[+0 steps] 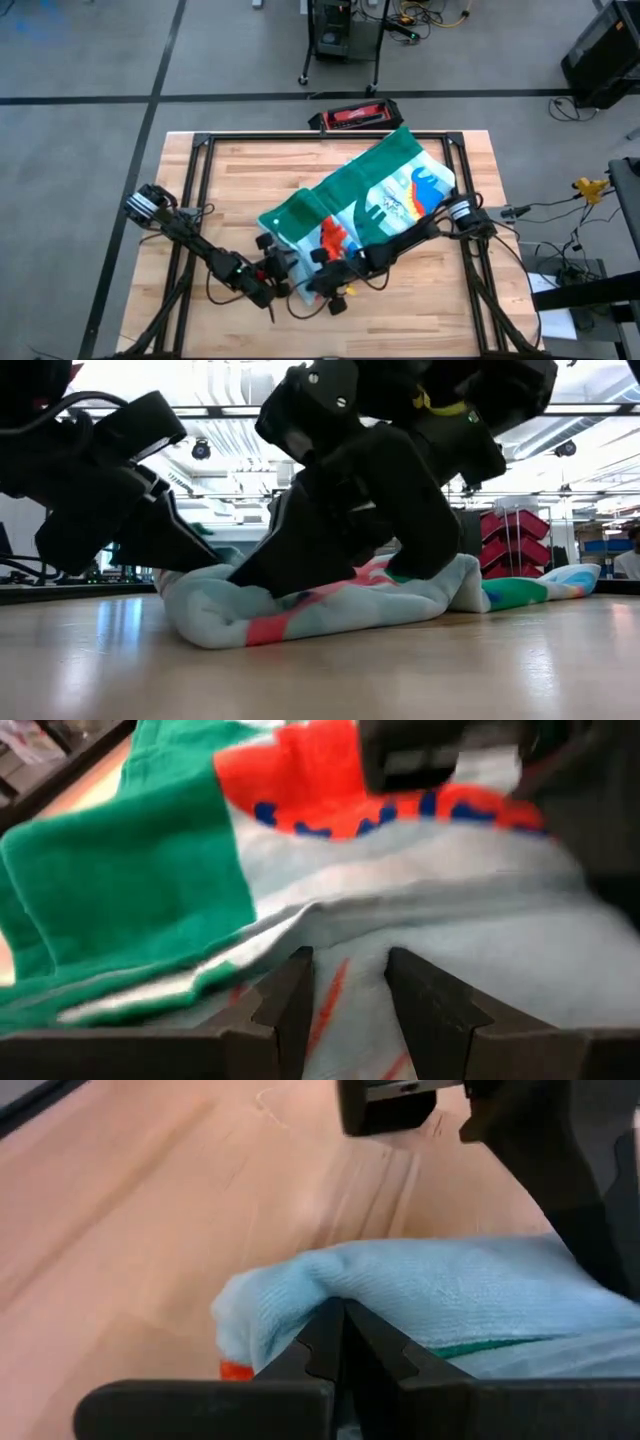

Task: Roll towel
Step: Roll the multi-color dinosaur print towel

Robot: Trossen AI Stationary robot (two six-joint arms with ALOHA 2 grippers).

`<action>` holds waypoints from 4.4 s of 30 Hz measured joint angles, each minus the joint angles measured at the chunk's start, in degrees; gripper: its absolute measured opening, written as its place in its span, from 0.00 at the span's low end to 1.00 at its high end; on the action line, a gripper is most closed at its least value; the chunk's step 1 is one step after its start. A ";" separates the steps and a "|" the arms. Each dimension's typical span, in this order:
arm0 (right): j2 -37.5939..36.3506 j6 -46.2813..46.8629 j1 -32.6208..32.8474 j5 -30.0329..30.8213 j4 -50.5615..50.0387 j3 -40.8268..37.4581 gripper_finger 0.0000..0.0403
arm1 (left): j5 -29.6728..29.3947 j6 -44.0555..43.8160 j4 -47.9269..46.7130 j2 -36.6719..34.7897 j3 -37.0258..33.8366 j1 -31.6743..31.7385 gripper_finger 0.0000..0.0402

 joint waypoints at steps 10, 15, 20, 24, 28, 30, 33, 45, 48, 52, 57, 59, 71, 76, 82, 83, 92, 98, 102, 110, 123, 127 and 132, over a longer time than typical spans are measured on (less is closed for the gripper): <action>-0.23 0.12 1.81 4.17 0.29 -0.09 0.00 | 0.30 1.44 0.57 0.53 -0.17 1.51 0.30; -2.66 -0.88 2.63 6.15 -1.58 -0.44 0.00 | 2.22 2.02 1.12 2.01 -0.17 3.03 0.30; -6.46 -4.85 2.56 5.46 -0.91 -0.41 0.00 | 2.79 2.02 1.12 2.51 -0.15 3.30 0.30; -6.40 -5.57 0.91 1.21 1.29 -0.47 0.00 | 2.95 2.02 1.05 2.54 -0.08 3.33 0.30; -4.02 -4.78 0.06 -1.39 4.40 -0.62 0.00 | 3.32 2.02 1.01 2.52 -0.09 3.37 0.30; -2.24 -4.31 -0.07 -2.46 4.95 -0.70 0.00 | 3.41 2.02 1.01 2.51 -0.09 3.38 0.30; -0.26 -3.00 -0.28 -3.55 5.93 -0.74 0.00 | 3.56 2.02 1.01 2.51 -0.09 3.38 0.30; 0.77 -1.69 -0.28 -3.49 6.53 -1.90 0.00 | 4.34 -3.93 -21.04 -12.92 0.13 2.19 0.30; 0.79 -1.67 -0.33 -3.43 6.36 -2.03 0.00 | 4.09 -10.25 -30.23 -18.51 0.13 0.31 0.30; 0.84 -1.67 -0.33 -3.39 6.42 -2.21 0.00 | 4.35 -16.20 -37.84 -22.64 0.01 -1.82 0.30; 0.86 -0.92 -0.56 -3.48 6.75 -2.40 0.00 | 4.55 -18.23 -39.18 -21.41 -1.69 -1.29 0.30; 0.88 -0.80 -0.56 -3.41 6.88 -2.43 0.00 | 3.94 -18.40 -38.76 -19.74 -2.73 -0.07 0.30; 0.92 0.48 -0.55 -3.18 7.12 -2.49 0.00 | -6.25 -12.20 -29.49 -13.03 -4.79 5.19 0.30; 0.16 0.67 -0.49 -3.10 6.84 -2.53 0.00 | -6.23 -12.29 -27.30 -9.62 -5.46 5.85 0.30; -6.13 -1.12 -1.05 -3.02 2.20 -2.86 0.00 | -5.79 -12.39 -24.68 -5.64 -5.79 5.85 0.30; -7.36 -1.61 -1.70 -3.06 2.35 -2.81 0.00 | -5.62 -12.37 -24.50 -5.34 -5.79 5.85 0.30; -9.56 -6.76 -15.00 1.58 5.01 -2.60 0.00 | -5.28 -12.37 -24.06 -5.38 -5.79 5.85 0.30; -2.19 -3.25 -21.50 1.43 7.66 1.22 0.00 | -5.59 -12.36 -23.03 -5.40 -5.79 5.88 0.30; 3.32 -3.19 -22.55 1.31 7.40 7.50 0.00 | -5.57 -12.37 -21.73 -5.40 -5.79 5.89 0.30; 7.98 -4.30 -22.44 -1.70 -3.48 16.23 0.00 | -5.64 -12.37 -20.95 -5.41 -5.79 5.96 0.30; 7.29 -5.38 -21.52 -3.80 -11.52 20.56 0.00 | -8.60 -10.38 -18.51 -5.40 -5.79 6.13 0.30; 4.74 -6.54 -21.38 0.08 -16.82 21.32 0.00 | -9.50 -9.96 -18.50 -5.40 -5.79 6.62 0.30; 2.34 -4.36 -21.38 0.10 -21.99 21.84 0.00 | -9.35 -8.91 -18.38 -5.66 -5.79 8.03 0.30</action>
